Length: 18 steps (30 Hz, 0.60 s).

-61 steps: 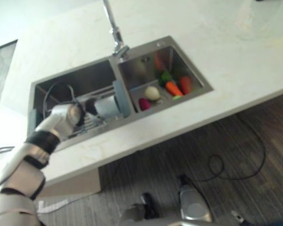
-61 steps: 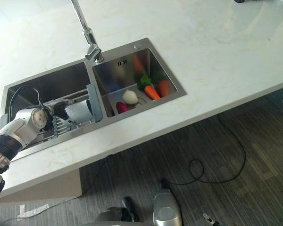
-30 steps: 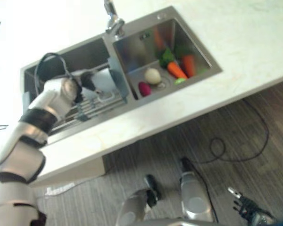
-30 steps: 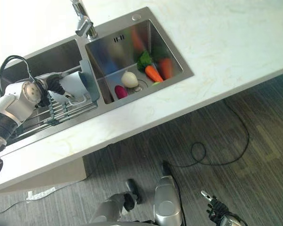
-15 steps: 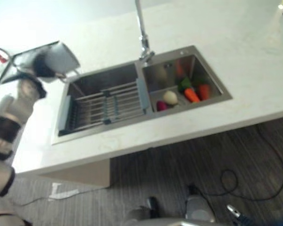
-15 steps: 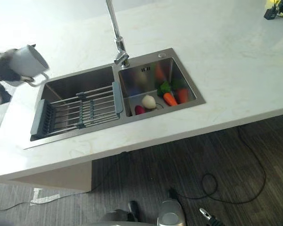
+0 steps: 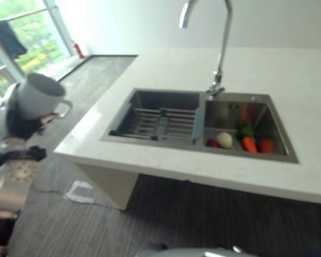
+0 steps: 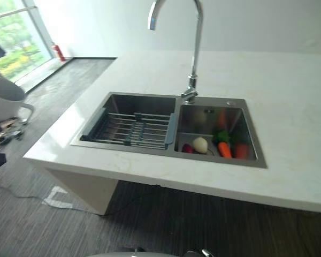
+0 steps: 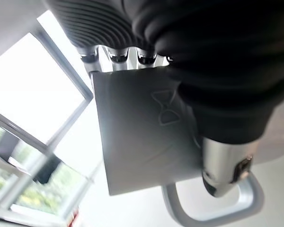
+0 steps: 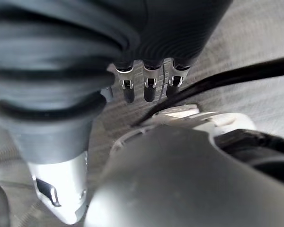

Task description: Place the dishes in the dishwasher.

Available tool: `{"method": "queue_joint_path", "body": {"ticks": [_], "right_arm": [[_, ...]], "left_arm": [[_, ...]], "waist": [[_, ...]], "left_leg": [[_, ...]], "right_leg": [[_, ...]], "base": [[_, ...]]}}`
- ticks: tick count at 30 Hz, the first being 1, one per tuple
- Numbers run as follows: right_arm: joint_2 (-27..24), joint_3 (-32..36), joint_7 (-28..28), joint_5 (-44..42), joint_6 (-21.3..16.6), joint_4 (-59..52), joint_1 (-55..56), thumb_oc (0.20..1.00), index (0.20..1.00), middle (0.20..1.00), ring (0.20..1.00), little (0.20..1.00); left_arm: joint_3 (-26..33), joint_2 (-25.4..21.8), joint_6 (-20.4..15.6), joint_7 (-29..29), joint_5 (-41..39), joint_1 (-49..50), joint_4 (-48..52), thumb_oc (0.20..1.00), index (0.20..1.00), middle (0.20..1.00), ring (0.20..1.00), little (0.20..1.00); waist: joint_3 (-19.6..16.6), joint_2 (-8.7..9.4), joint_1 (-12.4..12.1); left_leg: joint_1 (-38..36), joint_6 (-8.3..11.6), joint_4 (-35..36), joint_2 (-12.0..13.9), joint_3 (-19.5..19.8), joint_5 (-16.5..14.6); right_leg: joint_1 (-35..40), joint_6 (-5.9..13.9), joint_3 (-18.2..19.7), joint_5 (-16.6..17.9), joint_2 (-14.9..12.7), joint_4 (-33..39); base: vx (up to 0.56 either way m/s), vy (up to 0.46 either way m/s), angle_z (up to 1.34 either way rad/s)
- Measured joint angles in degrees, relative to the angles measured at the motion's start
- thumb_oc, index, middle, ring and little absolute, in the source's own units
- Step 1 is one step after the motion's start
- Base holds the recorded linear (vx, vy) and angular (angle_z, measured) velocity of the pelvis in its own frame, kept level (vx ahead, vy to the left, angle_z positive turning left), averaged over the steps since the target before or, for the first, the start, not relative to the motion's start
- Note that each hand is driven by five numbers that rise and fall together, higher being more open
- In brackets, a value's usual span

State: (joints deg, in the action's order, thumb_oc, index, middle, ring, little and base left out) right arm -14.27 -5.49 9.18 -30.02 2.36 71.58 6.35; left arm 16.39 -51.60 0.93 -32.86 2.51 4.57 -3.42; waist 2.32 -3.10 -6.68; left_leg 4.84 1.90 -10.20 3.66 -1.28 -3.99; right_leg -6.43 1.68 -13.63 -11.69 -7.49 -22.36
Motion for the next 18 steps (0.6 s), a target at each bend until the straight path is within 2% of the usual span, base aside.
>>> {"method": "queue_joint_path", "body": {"ticks": [3,4,5,6,7,8,9,10,11,12,13,14,15,16,17,18], "right_arm": [[-0.9,-2.0,0.0,3.0,0.8,0.7,-0.6,1.000,1.000,1.000,1.000,1.000],[-1.3,-3.4,0.0,3.9,0.8,1.2,-0.8,1.000,1.000,1.000,1.000,1.000],[-1.4,-4.0,0.0,5.0,0.9,1.2,-1.2,1.000,1.000,1.000,1.000,1.000],[-1.9,-5.8,-0.1,6.1,0.8,0.8,-1.1,1.000,1.000,1.000,1.000,1.000],[-3.3,-7.8,-0.1,7.0,0.9,1.1,-1.1,1.000,1.000,1.000,1.000,1.000],[-4.5,-8.3,-0.3,7.9,1.3,1.0,-3.0,1.000,1.000,1.000,1.000,1.000],[-4.9,-7.9,-0.8,8.1,1.9,0.9,-4.0,1.000,1.000,1.000,1.000,1.000],[-4.7,-7.5,-1.3,8.4,2.5,0.6,-4.7,1.000,1.000,1.000,1.000,1.000],[-4.2,-7.4,-1.5,9.2,3.4,0.6,-5.3,1.000,1.000,1.000,1.000,1.000],[-4.1,-7.3,-1.5,9.5,3.3,0.8,-6.2,1.000,1.000,1.000,1.000,1.000],[-3.8,-7.2,-2.0,9.9,3.3,0.9,-6.9,1.000,1.000,1.000,1.000,1.000],[-3.7,-7.0,-2.5,9.8,3.1,0.9,-6.7,1.000,1.000,1.000,1.000,1.000],[-3.7,-6.7,-2.7,9.4,1.9,0.6,-5.2,1.000,1.000,1.000,1.000,1.000],[-3.8,-4.4,-2.6,8.3,0.5,-0.6,-3.8,1.000,1.000,1.000,1.000,1.000],[-2.9,-2.2,-2.5,7.0,0.3,0.1,-3.4,1.000,1.000,1.000,1.000,1.000],[-2.7,-2.4,-2.4,6.8,0.5,0.2,-3.8,1.000,1.000,1.000,1.000,1.000]], "left_arm": [[-0.3,5.8,-3.5,-1.6,-1.4,0.4,0.2,0.200,0.200,0.200,0.200,0.200],[-0.7,7.8,-4.5,-1.6,-1.4,0.5,1.0,0.200,0.200,0.200,0.200,0.200],[-1.0,8.2,-5.2,-1.4,-1.4,0.3,1.2,0.200,0.200,0.200,0.200,0.200],[-2.0,9.0,-6.1,-0.8,-1.4,-1.0,1.3,0.200,0.200,0.200,0.200,0.200],[-4.9,12.1,-7.4,-0.1,-1.4,-5.1,1.6,0.200,0.200,0.200,0.200,0.200],[-5.6,12.2,-8.5,0.6,-1.4,-5.9,2.8,0.200,0.200,0.200,0.200,0.200],[-6.0,12.8,-9.1,1.4,-1.4,-6.6,3.0,0.200,0.200,0.200,0.200,0.200],[-7.6,13.5,-9.6,2.0,-1.4,-7.8,2.9,0.200,0.200,0.200,0.200,0.200],[-8.0,13.6,-10.8,2.4,-1.4,-7.3,3.1,0.200,0.200,0.200,0.200,0.200],[-8.6,13.8,-11.3,2.5,-1.3,-7.4,3.2,0.200,0.200,0.200,0.200,0.200],[-9.1,13.8,-12.3,3.2,-1.3,-7.5,3.5,0.200,0.200,0.200,0.200,0.200],[-9.3,13.8,-12.9,3.8,-1.2,-7.5,3.9,0.200,0.200,0.200,0.200,0.200],[-9.4,13.7,-13.9,5.0,-1.2,-7.9,4.5,0.200,0.200,0.200,0.200,0.200],[-9.9,13.7,-14.9,6.5,-1.3,-10.9,4.7,0.200,0.200,0.200,0.200,0.200],[-11.1,13.6,-15.0,7.5,-1.4,-14.7,4.6,0.200,0.200,0.200,0.200,0.200],[-11.8,13.1,-15.6,7.9,-1.7,-16.9,4.7,0.200,0.200,0.200,0.200,0.200]], "waist": [[-0.9,-0.94,-1.6],[-1.0,-1.27,-1.4],[-1.0,-1.46,-1.5],[-0.8,-2.46,-1.9],[-0.5,-4.03,-1.1],[1.6,-5.03,-2.0],[3.1,-4.32,-2.7],[3.5,-3.34,-2.6],[3.7,-1.95,-3.2],[3.8,-1.45,-3.3],[3.9,-1.28,-3.1],[3.9,-1.28,-2.9],[3.9,-1.27,-1.2],[4.3,-1.98,1.0],[5.2,-1.16,2.3],[5.5,-0.04,2.7]], "left_leg": [[0.2,0.48,0.1,-0.1,1.8,0.4],[0.7,1.24,0.8,-0.1,3.1,0.9],[1.3,0.34,1.6,0.0,3.7,1.6],[1.7,1.49,5.1,0.2,4.6,6.6],[2.0,4.70,11.1,0.5,6.7,12.6],[3.1,3.96,11.3,2.2,1.8,10.9],[5.7,3.20,6.8,3.4,-5.8,8.4],[7.4,3.19,1.5,3.0,-11.3,7.7],[6.8,3.21,-2.7,1.8,-11.9,5.8],[5.2,2.91,-5.2,0.2,-11.5,3.6],[0.9,0.71,-4.9,-1.9,-11.2,1.0],[-2.0,-0.41,-5.4,-2.8,-11.9,-0.7],[-5.8,-1.33,-5.7,-2.3,-14.5,-2.0],[-6.6,-1.98,-3.0,-2.0,-17.2,-2.5],[-6.8,-3.85,1.4,-3.5,-19.5,-1.6],[-7.0,-4.92,5.8,-4.2,-19.6,-0.8]], "right_leg": [[0.2,-0.71,-1.2,-1.2,0.4,-1.3],[0.3,-0.99,-2.3,-1.4,0.4,-1.2],[0.3,-1.19,-3.7,-1.3,0.4,-1.3],[0.4,-1.29,-6.3,-1.1,0.3,-1.7],[1.0,-1.71,-6.2,-1.4,0.3,-0.3],[0.9,-2.79,-8.6,-1.1,-0.3,-0.2],[1.3,-2.70,-11.5,-0.6,-2.1,0.9],[2.3,-2.66,-14.9,0.1,-4.4,2.2],[2.3,-2.98,-15.1,0.3,-6.4,3.2],[2.5,-2.56,-15.4,1.1,-7.6,4.3],[2.3,-2.31,-15.2,1.5,-8.8,4.1],[2.4,-1.11,-15.8,1.3,-9.2,4.0],[3.6,0.00,-18.7,2.4,-10.1,3.2],[3.9,0.76,-19.8,1.8,-10.9,-0.5],[3.7,0.97,-16.8,-1.5,-10.2,-1.2],[3.1,1.64,-15.4,-2.4,-8.8,-0.4]], "base": [[0.00,-0.071,0.35],[-0.10,-0.021,0.56],[-0.15,-0.010,0.99],[-0.24,0.002,1.94],[-0.25,0.021,2.29],[-0.32,0.069,2.17],[-0.27,0.094,1.75],[-0.25,0.097,1.37],[-0.17,0.071,1.19],[-0.10,0.075,0.53],[-0.14,0.127,0.42],[-0.17,0.188,0.59],[-0.27,0.270,1.27],[-0.25,0.297,2.17],[-0.26,0.362,2.37],[-0.22,0.398,1.89]]}}
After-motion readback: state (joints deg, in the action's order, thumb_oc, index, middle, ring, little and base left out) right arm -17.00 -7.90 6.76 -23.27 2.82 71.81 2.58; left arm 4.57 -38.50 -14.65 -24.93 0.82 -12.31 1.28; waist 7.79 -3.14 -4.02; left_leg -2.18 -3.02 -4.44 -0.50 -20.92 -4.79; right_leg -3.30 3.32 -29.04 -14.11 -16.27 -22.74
